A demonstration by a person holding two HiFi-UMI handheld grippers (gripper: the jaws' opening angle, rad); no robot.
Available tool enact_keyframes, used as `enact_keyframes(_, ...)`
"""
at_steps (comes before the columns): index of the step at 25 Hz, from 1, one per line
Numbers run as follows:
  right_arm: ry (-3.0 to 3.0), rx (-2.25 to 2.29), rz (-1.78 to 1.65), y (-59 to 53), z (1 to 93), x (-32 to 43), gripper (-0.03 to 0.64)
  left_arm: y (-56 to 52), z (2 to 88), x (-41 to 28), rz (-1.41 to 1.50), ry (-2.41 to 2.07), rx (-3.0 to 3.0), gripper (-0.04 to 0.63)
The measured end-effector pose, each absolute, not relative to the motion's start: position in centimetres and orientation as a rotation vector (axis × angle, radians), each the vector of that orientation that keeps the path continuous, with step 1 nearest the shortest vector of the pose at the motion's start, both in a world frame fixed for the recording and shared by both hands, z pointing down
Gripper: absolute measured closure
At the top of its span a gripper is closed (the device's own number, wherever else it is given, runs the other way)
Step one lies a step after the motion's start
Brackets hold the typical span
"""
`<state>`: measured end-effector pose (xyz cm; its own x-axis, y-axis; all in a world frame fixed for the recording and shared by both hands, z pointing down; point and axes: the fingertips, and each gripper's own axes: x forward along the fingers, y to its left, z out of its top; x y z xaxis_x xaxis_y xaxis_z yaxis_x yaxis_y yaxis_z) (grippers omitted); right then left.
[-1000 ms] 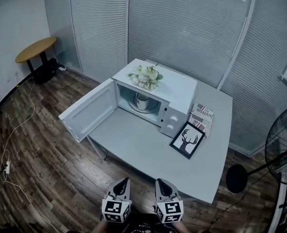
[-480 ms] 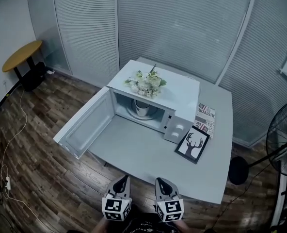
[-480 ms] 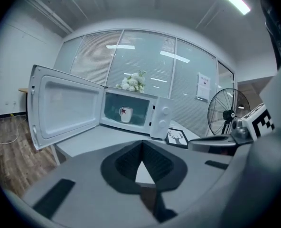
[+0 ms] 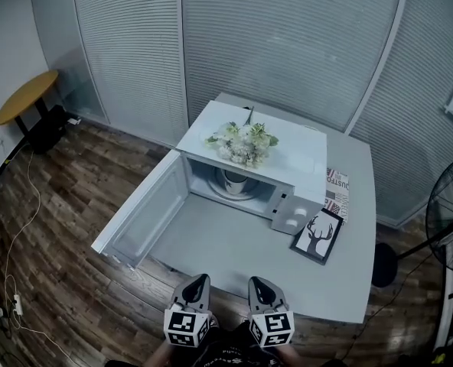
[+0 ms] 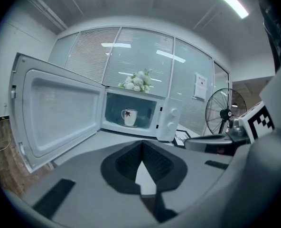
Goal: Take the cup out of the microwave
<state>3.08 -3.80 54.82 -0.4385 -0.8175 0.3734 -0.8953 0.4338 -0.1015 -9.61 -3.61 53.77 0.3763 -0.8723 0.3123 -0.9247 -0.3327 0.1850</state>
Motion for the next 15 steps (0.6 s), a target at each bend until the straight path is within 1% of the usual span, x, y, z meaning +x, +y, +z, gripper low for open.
enact_keyframes(7,-2.42,1.486,0.441,-5.9,55.3,2.2,0.612,-5.5,54.4,-10.5,0.24,-1.568,2.303,0.591)
enact_keyframes(15,-2.441,1.464,0.446,-11.2,54.8,2.4,0.611,-9.3,53.8,-10.9,0.23,-1.626,2.265,0.591)
